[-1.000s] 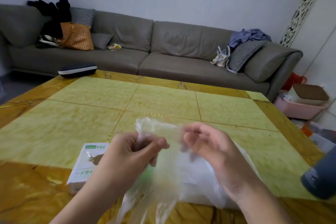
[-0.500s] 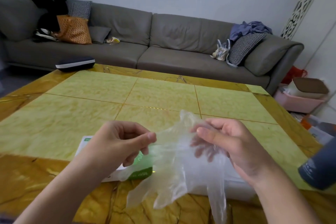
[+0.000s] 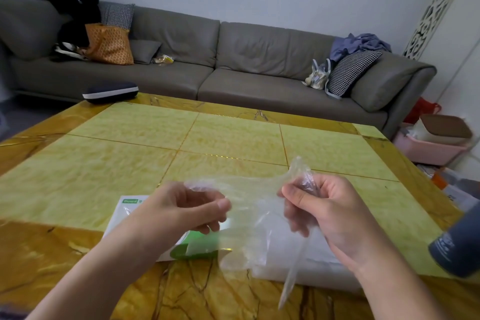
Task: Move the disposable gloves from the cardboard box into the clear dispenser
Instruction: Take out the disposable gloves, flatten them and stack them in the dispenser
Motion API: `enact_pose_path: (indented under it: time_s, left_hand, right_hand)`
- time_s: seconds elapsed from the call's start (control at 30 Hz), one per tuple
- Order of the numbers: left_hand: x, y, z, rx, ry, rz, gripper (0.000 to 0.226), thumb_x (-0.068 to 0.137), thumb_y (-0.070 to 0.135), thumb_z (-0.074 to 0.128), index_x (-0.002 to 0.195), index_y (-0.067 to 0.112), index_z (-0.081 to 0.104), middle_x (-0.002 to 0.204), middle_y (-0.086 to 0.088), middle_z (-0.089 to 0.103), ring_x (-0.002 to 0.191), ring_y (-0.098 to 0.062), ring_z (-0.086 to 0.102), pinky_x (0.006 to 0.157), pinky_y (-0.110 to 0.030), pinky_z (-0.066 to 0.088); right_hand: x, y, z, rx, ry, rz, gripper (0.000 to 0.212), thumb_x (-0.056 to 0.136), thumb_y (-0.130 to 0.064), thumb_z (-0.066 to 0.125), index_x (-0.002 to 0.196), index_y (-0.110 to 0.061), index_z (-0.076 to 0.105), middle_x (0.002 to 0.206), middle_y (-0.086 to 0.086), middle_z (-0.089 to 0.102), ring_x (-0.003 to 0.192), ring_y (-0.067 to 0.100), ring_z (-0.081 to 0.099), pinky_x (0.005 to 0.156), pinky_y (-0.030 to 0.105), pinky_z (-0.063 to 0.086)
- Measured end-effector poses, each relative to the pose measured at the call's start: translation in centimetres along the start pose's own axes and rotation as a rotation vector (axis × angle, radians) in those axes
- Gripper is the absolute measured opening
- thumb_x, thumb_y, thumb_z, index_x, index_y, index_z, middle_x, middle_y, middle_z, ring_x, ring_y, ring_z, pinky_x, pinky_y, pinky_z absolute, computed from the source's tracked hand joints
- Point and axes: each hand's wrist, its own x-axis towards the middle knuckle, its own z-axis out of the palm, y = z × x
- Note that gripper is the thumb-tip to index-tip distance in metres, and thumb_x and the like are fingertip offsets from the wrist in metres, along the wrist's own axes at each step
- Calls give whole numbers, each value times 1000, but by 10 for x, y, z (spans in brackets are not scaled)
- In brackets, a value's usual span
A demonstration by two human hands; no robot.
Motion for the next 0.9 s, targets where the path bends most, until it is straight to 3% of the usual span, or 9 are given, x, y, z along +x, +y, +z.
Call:
enact_pose_path:
  time_s: [0.17, 0.27, 0.4, 0.47, 0.57, 0.63, 0.7, 0.8, 0.9]
  left_hand:
    - [3, -5, -12, -75, -20, 47, 33, 79, 37, 81, 80, 4, 74, 77, -14, 65, 71, -23, 61, 72, -32, 53]
    - [5, -9, -17, -192, -4, 83, 44, 78, 45, 81, 77, 4, 66, 76, -12, 57, 71, -23, 54, 73, -35, 48]
    - [10, -9, -13, -496, 117, 123, 35, 91, 38, 75, 71, 11, 66, 73, -9, 54, 69, -22, 55, 76, -35, 46]
    - [12, -7, -11, -619, 85, 115, 40, 87, 53, 69, 80, 14, 70, 81, -6, 62, 78, -22, 64, 83, -34, 49]
    - [2, -3, -5, -117, -46, 72, 71, 76, 88, 54, 110, 30, 77, 109, 19, 76, 108, 2, 68, 95, -21, 46]
    - [-1, -2, 2, 39, -78, 32, 41, 83, 62, 73, 106, 29, 80, 113, 14, 77, 110, -1, 69, 103, -31, 48]
    - [1, -5, 2, -32, 9, 43, 23, 85, 31, 83, 91, 10, 78, 98, -7, 79, 99, -18, 75, 101, -41, 55]
    - [6, -12, -3, -288, 80, 85, 38, 76, 35, 89, 80, 2, 72, 89, -18, 73, 88, -27, 71, 85, -32, 61]
    - [11, -14, -4, -542, 117, 108, 44, 73, 39, 89, 80, 1, 68, 97, -21, 69, 101, -34, 71, 94, -36, 57]
  right_hand:
    - [-1, 0, -3, -4, 37, -13, 17, 81, -18, 78, 81, 0, 77, 68, 23, 67, 51, 30, 59, 45, 34, 41]
    - [0, 0, -6, 31, 85, -6, 14, 87, -9, 75, 79, 2, 75, 65, 21, 64, 49, 29, 57, 44, 32, 39]
    - [1, 1, -5, 63, 143, -7, 14, 94, -4, 70, 84, 6, 71, 62, 17, 62, 46, 27, 54, 45, 32, 37]
    - [2, 1, -4, 80, 165, -12, 15, 95, -4, 69, 84, 6, 70, 62, 16, 61, 45, 27, 52, 46, 33, 35]
    - [2, 3, 0, 90, 167, -13, 16, 96, -3, 68, 81, 4, 70, 62, 17, 61, 46, 27, 51, 48, 34, 35]
    - [2, 4, 2, 91, 161, -10, 17, 96, -3, 68, 80, 3, 69, 62, 16, 61, 45, 26, 51, 47, 33, 35]
    - [2, 4, 0, 91, 171, -7, 18, 96, -3, 68, 79, 3, 69, 62, 18, 61, 45, 26, 50, 45, 32, 36]
    - [1, 2, -4, 98, 204, -11, 18, 96, -5, 69, 80, 4, 69, 63, 18, 62, 45, 25, 51, 41, 30, 39]
    - [2, 2, -5, 154, 244, -5, 16, 96, -6, 69, 84, 4, 71, 64, 17, 62, 44, 23, 50, 40, 28, 40]
